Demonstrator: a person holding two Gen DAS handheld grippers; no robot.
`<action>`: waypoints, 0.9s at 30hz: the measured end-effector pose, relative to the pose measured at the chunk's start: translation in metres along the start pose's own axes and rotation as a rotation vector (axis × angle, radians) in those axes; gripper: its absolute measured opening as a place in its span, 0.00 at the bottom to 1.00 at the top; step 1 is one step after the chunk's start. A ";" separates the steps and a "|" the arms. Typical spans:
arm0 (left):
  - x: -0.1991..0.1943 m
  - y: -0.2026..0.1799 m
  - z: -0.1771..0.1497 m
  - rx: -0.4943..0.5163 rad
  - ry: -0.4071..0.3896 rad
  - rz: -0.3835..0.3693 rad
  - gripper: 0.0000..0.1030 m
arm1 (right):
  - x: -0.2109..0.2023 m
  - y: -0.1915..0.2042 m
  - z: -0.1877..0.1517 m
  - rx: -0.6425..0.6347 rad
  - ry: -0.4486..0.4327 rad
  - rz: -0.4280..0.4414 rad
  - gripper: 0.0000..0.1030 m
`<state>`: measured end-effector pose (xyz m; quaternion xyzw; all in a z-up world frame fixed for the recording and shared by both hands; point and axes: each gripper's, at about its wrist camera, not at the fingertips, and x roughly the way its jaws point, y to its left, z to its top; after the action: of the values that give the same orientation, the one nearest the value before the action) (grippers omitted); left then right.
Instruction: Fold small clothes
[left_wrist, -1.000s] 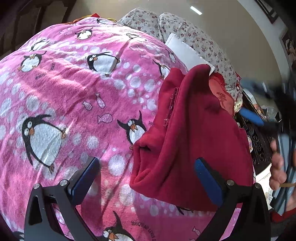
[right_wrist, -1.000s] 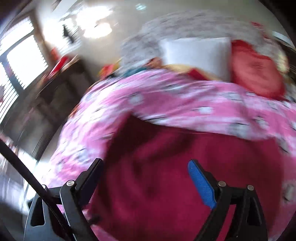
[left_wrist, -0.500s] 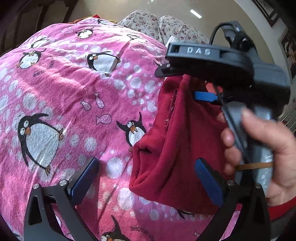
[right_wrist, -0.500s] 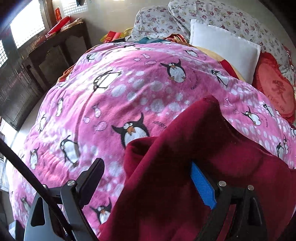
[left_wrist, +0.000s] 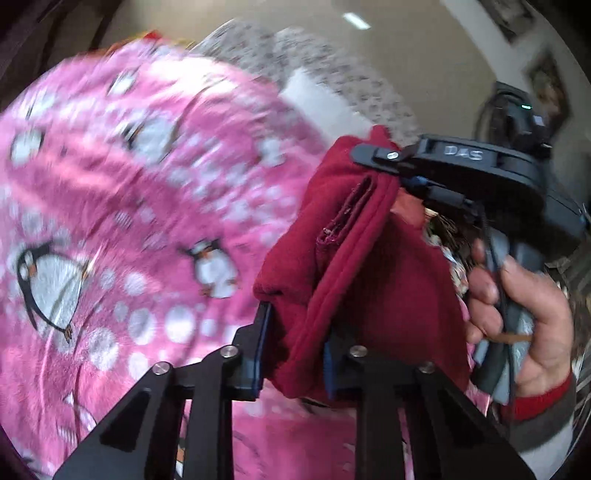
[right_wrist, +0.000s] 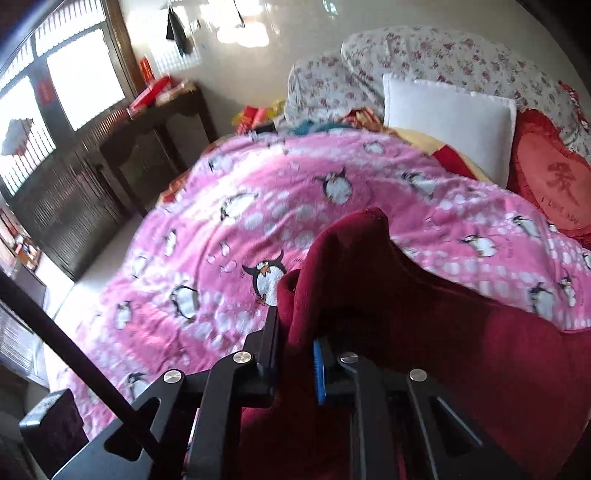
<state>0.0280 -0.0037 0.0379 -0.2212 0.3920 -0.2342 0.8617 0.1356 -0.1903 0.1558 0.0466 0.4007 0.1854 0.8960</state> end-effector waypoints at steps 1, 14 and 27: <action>-0.005 -0.013 -0.003 0.032 -0.009 -0.001 0.20 | -0.014 -0.006 0.000 0.007 -0.021 0.003 0.15; 0.032 -0.203 -0.047 0.424 0.093 -0.158 0.18 | -0.151 -0.139 -0.044 0.178 -0.196 -0.079 0.12; 0.085 -0.242 -0.090 0.512 0.252 -0.140 0.28 | -0.141 -0.271 -0.119 0.514 -0.208 -0.051 0.03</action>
<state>-0.0484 -0.2623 0.0720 0.0077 0.4079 -0.4098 0.8159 0.0416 -0.5013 0.1116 0.2811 0.3415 0.0492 0.8955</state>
